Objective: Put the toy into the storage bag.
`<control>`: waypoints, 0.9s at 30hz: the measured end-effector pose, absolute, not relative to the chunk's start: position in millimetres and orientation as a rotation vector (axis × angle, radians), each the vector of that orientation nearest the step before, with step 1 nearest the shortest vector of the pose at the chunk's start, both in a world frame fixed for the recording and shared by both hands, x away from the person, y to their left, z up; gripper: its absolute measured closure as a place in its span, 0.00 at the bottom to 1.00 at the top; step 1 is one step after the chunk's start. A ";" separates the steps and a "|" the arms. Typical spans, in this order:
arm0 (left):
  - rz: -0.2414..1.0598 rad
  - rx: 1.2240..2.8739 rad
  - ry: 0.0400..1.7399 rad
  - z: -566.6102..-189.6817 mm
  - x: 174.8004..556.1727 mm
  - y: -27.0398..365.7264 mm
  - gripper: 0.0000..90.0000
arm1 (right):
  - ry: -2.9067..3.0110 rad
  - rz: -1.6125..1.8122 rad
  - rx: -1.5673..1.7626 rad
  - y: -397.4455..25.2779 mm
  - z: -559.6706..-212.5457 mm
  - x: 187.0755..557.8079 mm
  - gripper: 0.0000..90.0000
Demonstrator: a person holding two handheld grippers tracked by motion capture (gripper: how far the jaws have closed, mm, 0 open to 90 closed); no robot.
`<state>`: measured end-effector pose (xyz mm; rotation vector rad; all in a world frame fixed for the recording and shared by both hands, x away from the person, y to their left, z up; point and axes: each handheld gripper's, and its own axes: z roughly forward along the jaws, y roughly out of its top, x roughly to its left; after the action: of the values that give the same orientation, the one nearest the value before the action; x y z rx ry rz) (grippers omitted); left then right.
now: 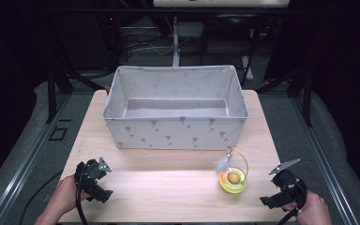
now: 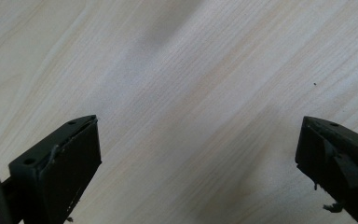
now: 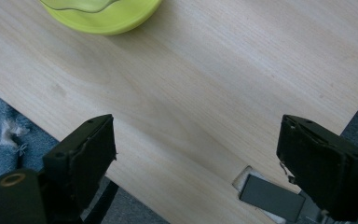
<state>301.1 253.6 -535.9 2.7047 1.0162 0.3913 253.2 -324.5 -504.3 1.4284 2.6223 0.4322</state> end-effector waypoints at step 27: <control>0.412 2.724 1.028 -535.0 299.8 251.8 0.00 | 2.696 0.386 1.316 -302.1 -477.8 253.4 0.13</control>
<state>299.8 251.8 -535.0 2.7236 1.0280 0.4118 253.4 -302.1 -477.8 1.3161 2.6956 0.3856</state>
